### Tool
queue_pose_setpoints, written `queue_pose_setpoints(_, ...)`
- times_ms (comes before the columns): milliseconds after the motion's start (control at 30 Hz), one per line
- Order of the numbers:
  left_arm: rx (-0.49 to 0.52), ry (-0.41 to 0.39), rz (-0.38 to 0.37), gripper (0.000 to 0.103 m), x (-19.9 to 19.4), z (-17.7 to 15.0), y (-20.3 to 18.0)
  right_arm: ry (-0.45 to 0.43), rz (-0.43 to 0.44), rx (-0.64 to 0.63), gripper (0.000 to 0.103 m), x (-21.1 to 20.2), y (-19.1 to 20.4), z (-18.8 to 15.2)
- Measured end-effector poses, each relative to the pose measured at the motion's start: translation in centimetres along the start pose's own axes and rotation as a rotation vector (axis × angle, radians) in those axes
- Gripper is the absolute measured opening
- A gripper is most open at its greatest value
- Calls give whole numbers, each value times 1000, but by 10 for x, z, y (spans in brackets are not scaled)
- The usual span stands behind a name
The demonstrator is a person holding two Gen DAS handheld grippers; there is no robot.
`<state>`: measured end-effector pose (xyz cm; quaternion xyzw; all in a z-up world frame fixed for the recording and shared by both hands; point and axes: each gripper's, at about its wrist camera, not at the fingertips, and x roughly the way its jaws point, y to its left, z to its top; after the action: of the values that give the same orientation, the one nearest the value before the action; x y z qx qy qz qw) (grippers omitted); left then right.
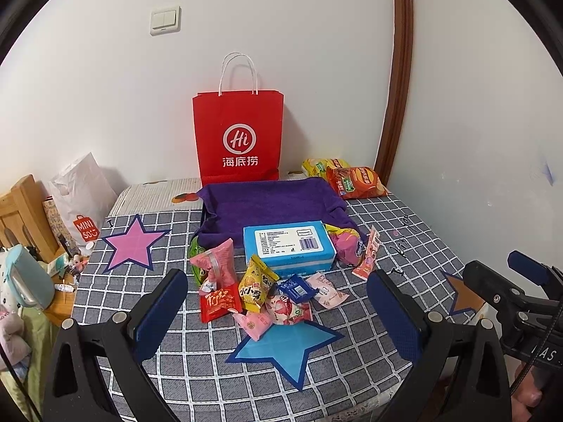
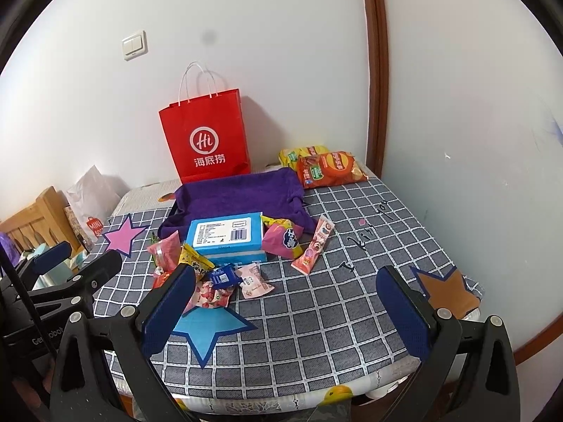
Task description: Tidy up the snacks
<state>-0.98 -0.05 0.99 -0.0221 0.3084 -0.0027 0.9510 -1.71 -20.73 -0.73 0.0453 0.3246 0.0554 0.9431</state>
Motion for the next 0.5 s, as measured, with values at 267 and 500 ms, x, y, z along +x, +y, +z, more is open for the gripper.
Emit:
queue_pose_setpoints(267, 0, -1, -2, 102, 0, -1, 0, -12, 7, 1, 101, -3, 1, -1)
queue_pose_setpoints(500, -1, -3, -4, 102, 0, -2, 0, -13, 13, 1, 101, -3, 1, -1)
